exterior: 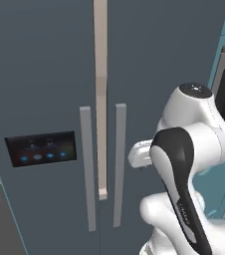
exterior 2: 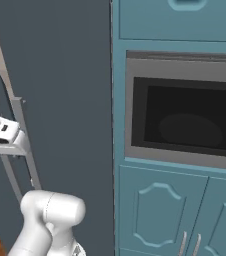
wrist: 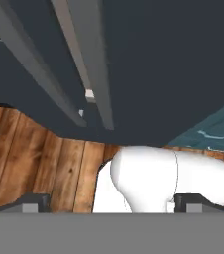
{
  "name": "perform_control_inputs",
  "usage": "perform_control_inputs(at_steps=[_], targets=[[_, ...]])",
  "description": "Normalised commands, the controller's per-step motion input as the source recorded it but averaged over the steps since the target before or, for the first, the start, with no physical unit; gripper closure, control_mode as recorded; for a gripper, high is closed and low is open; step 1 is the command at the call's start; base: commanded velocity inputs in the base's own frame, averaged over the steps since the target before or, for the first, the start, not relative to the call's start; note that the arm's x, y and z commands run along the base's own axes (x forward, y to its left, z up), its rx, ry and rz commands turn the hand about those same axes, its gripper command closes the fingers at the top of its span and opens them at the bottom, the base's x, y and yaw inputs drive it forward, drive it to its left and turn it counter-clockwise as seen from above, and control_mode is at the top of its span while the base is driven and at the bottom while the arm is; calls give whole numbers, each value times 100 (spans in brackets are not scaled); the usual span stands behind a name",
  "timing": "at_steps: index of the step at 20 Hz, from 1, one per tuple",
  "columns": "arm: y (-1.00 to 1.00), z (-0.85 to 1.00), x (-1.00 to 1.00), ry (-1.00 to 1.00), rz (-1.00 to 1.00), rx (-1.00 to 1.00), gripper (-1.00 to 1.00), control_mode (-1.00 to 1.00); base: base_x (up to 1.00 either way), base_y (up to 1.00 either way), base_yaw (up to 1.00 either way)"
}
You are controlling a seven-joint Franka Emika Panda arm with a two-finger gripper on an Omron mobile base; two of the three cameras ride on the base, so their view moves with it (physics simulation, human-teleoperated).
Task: Open the freezer door, pick up the ice cube tray from the freezer, and place it on the dining counter.
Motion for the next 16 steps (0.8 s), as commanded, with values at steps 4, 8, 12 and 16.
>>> perform_control_inputs(at_steps=[4, 8, 12, 16], targets=[[100, 0, -59, -15, 0, 0, -100, -100, 0, 0, 0], [99, 0, -20, -28, 0, 3, -100, -100, 0, 0, 0], [63, 0, 3, -36, 0, 8, -100, -100, 0, 0, 0], [25, 0, 1, -35, -4, 8, -100, -100, 0, 0, 0]])
